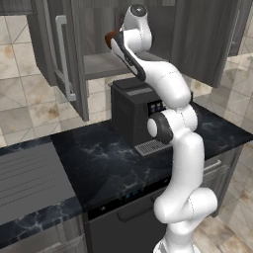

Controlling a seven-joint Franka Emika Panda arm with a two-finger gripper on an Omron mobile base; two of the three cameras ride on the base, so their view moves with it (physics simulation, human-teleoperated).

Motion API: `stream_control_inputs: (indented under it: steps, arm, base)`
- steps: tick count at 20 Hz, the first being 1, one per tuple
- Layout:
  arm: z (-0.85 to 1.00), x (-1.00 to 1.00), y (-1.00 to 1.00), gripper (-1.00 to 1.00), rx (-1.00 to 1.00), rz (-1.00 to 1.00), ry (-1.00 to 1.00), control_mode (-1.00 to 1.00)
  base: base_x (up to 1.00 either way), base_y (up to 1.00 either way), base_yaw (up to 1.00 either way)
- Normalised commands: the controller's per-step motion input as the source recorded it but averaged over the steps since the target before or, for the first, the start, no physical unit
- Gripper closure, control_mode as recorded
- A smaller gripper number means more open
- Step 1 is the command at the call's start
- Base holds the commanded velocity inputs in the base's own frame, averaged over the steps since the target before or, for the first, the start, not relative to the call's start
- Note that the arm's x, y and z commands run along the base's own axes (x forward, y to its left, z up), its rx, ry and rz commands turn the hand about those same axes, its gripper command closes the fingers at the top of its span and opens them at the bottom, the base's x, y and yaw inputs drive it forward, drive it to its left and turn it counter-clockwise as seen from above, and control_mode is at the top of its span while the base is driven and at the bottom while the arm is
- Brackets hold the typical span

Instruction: Move the bowls from the cabinet to the plates on the dining table.

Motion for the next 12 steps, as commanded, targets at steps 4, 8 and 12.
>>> stream_control_inputs:
  steps: [4,8,12]
  arm:
    - [0.03,0.0,-0.02,1.0,0.0,0.04,0.0,-1.0]
    - [0.07,-0.03,-0.06,1.0,0.0,0.05,0.0,-1.0]
    - [0.08,-0.16,-0.08,1.0,0.0,0.07,0.0,-1.0]
  base:
    - [0.0,0.0,0.0]
    - [0.0,0.0,0.0]
    - [0.0,0.0,0.0]
